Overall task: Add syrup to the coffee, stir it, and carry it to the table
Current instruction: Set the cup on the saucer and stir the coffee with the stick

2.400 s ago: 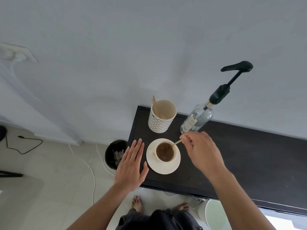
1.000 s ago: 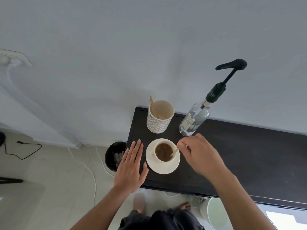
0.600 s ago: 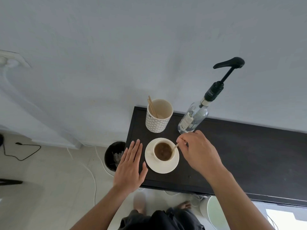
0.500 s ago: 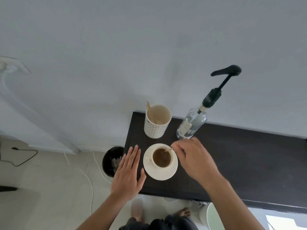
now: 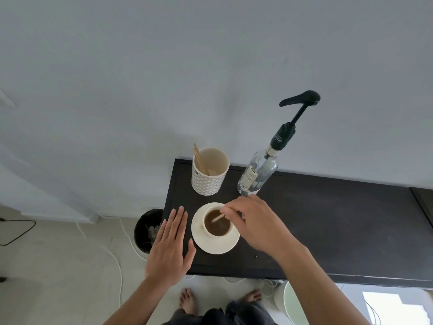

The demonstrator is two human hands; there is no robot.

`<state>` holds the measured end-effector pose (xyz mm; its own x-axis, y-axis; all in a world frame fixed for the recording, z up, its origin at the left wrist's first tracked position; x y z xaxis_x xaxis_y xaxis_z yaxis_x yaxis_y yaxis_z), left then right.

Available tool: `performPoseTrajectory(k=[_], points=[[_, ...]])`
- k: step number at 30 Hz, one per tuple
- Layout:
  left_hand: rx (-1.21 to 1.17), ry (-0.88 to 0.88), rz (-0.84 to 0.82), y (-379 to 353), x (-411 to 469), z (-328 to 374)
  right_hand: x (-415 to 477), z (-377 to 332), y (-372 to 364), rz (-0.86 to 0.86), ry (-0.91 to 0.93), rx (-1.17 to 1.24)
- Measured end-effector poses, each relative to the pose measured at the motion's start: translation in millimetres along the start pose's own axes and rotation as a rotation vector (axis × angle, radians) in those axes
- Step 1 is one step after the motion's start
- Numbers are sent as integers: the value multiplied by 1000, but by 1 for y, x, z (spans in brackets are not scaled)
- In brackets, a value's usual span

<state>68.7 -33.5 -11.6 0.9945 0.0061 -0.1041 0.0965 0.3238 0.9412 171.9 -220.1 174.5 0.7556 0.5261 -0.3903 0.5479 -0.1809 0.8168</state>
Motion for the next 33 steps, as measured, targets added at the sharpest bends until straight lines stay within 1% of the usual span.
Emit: performPoseTrajectory(k=[2,5,7,9,11,13,15,17,19,21,23,25,27,30,31,33], points=[[7,1,-5,0,0,0,-1,3,1,19,-41,-34],[7,7,-5,0,0,0,-3,11,13,127,-119,-122],[6,5,-2,0,0,0,-2,10,16,154,-93,-105],[6,1,-1,0,1,0,1,5,12,109,-23,-32],[10,2,-4,-1,1,0,2,1,4,15,39,37],[14,3,-7,-1,1,0,2,2,-1,-46,45,71],[14,8,-7,-1,1,-1,3,12,5,1,-17,25],[9,12,-9,-1,0,-1,3,20,16,83,-102,-85],[13,16,-7,-1,-1,-1,3,19,20,127,-104,-146],[11,15,-5,-1,0,-1,3,9,15,109,-23,-73],[14,12,-9,-2,0,-1,3,3,7,41,47,77],[20,9,-10,-3,0,-1,3,2,2,-17,61,153],[20,7,-7,-4,0,-1,3,6,4,-1,27,86],[8,4,-1,-4,0,-2,1,8,16,97,-44,-157],[7,5,-1,-4,0,-2,2,3,18,119,-30,-182],[6,4,-3,-4,0,-2,2,-7,17,128,15,-79]])
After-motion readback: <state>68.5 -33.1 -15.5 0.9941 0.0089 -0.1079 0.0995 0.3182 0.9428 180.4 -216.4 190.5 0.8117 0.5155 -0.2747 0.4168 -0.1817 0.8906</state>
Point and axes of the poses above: each hand's wrist, its own x-axis towards the middle knuckle, its own y-axis out of the back of the hand, z = x × y, the point moved 9 cm from there along x, towards the middle knuckle, and after that the axes turned 11 degrees about -z, right-handed, at the moved point
